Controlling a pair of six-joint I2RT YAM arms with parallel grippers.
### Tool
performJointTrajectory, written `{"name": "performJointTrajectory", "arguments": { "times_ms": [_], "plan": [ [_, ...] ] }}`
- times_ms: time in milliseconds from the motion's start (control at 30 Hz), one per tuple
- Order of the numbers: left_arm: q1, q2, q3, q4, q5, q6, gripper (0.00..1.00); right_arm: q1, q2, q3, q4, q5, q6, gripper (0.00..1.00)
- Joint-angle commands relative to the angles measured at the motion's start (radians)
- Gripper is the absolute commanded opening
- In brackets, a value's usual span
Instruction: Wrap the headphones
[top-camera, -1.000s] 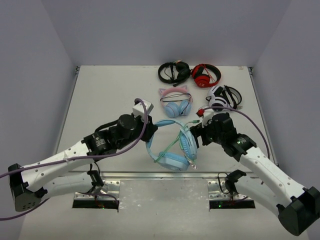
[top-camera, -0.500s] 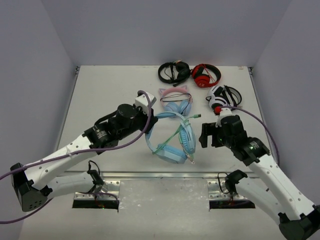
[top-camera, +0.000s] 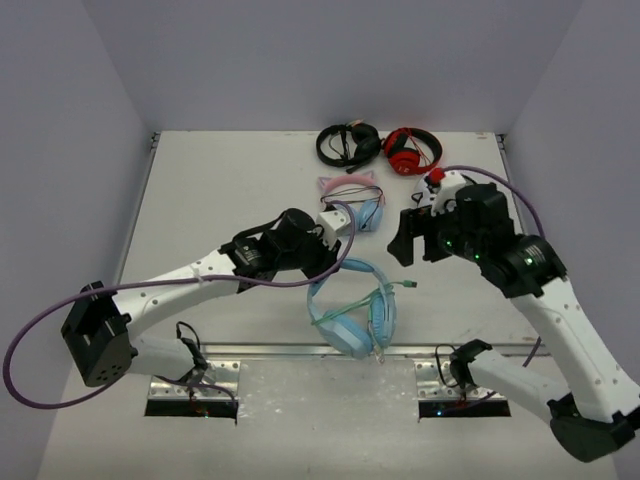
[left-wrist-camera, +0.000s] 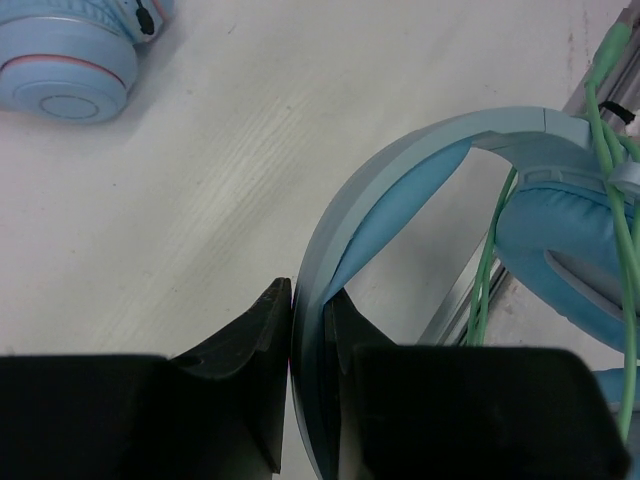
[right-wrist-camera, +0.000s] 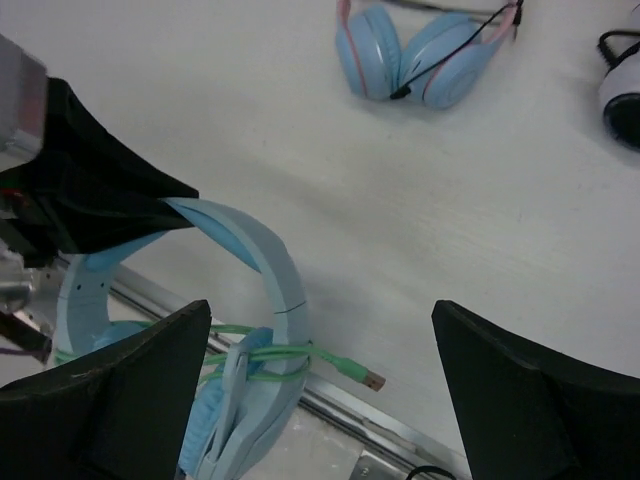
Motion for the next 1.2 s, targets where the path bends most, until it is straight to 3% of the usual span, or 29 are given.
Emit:
{"name": "performJointTrajectory", "arguments": {
  "times_ms": [0, 200, 367, 667, 900, 933, 967, 1033, 1067, 1133, 1167],
  "plan": [
    [0.002, 0.002, 0.053, 0.165, 0.119, -0.056, 0.0, 0.0, 0.094, -0.04, -0.017, -0.132, -0.067, 0.93],
    [-0.015, 0.046, 0.038, 0.242, 0.208, -0.073, 0.0, 0.003, 0.125, -0.182, 0.089, -0.233, -0.119, 0.86],
    [-0.044, 0.074, 0.055, 0.27, 0.178, -0.075, 0.0, 0.008, 0.122, -0.293, 0.155, -0.338, -0.156, 0.83],
    [-0.075, 0.149, 0.131, 0.273, 0.165, -0.084, 0.01, 0.011, 0.196, -0.339, 0.223, -0.338, -0.22, 0.71],
    [-0.113, 0.153, 0.119, 0.299, 0.082, -0.075, 0.01, 0.011, 0.279, -0.293, 0.235, -0.43, -0.404, 0.43],
    [-0.113, 0.152, 0.11, 0.296, 0.062, -0.072, 0.01, 0.011, 0.277, -0.29, 0.246, -0.43, -0.426, 0.29],
    [-0.113, 0.15, 0.11, 0.294, 0.051, -0.07, 0.02, 0.011, 0.272, -0.293, 0.256, -0.422, -0.436, 0.24],
    [-0.113, 0.141, 0.098, 0.294, 0.027, -0.073, 0.08, 0.012, 0.26, -0.304, 0.279, -0.404, -0.459, 0.15],
    [-0.113, 0.138, 0.093, 0.297, -0.007, -0.076, 0.14, 0.011, 0.25, -0.31, 0.286, -0.405, -0.519, 0.02],
    [-0.112, 0.129, 0.089, 0.305, -0.051, -0.098, 0.21, 0.011, 0.239, -0.333, 0.278, -0.476, -0.609, 0.01],
    [-0.112, 0.129, 0.093, 0.302, -0.094, -0.11, 0.34, 0.011, 0.225, -0.348, 0.285, -0.476, -0.663, 0.01]
  ]
}}
